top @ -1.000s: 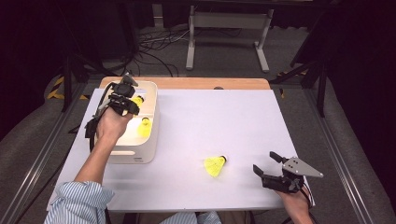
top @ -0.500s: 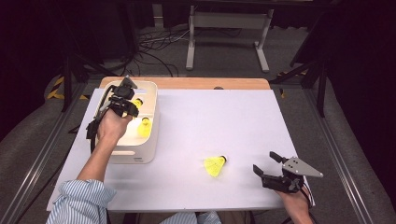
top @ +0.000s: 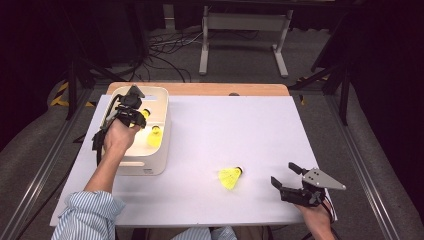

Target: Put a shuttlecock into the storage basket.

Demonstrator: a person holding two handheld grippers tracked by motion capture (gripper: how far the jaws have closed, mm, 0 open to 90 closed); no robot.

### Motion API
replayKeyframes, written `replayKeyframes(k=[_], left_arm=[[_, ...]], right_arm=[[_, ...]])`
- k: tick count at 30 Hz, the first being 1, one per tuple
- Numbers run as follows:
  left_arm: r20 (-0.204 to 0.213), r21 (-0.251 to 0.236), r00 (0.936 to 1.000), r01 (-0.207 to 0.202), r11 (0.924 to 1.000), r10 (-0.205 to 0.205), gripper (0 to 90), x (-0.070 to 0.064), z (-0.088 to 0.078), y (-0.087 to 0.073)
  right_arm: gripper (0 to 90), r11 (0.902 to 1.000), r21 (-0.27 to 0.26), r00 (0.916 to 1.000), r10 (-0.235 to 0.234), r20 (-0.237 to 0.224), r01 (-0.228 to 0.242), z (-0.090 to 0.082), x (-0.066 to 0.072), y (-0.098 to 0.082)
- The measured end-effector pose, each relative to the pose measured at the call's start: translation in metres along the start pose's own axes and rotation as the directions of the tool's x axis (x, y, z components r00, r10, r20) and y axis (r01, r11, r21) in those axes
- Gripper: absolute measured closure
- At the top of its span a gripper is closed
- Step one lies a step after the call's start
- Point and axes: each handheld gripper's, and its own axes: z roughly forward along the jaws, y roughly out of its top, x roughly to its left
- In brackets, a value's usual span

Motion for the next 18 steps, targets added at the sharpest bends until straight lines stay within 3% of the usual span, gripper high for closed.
replayKeyframes(k=[18], left_arm=[[0.003, 0.025, 0.9997, 0.023, 0.9994, -0.023, 87.6, 0.0062, 0.0100, 0.0022]], right_arm=[[17.5, 1.0000, 0.001, 1.0000, -0.001, -0.002, 0.001, 0.0002, -0.0003, -0.0001]])
